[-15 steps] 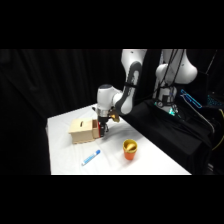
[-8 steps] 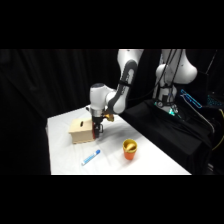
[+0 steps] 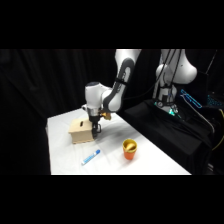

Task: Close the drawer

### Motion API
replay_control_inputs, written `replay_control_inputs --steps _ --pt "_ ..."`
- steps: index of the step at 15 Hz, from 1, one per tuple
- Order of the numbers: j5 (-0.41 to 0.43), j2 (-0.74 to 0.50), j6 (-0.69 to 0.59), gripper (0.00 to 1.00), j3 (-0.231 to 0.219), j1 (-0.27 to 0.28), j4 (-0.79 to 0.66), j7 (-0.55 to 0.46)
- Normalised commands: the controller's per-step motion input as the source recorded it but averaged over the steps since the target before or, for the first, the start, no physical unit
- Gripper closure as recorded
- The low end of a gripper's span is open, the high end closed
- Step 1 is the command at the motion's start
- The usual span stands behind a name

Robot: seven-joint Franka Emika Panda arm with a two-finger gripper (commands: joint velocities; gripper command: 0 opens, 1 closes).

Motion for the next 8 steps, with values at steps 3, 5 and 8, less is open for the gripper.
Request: replay_control_inputs --steps 3,5,8 --pt "-0.045 -0.30 -0.34 0.00 0.133 -0.164 -0.06 -0.22" --pt "-0.067 -0.48 -0.36 0.00 0.086 -0.118 -0.19 -0.20" --pt "-0.094 -0.55 -0.35 0.00 0.051 -0.080 -0.22 -0.15"
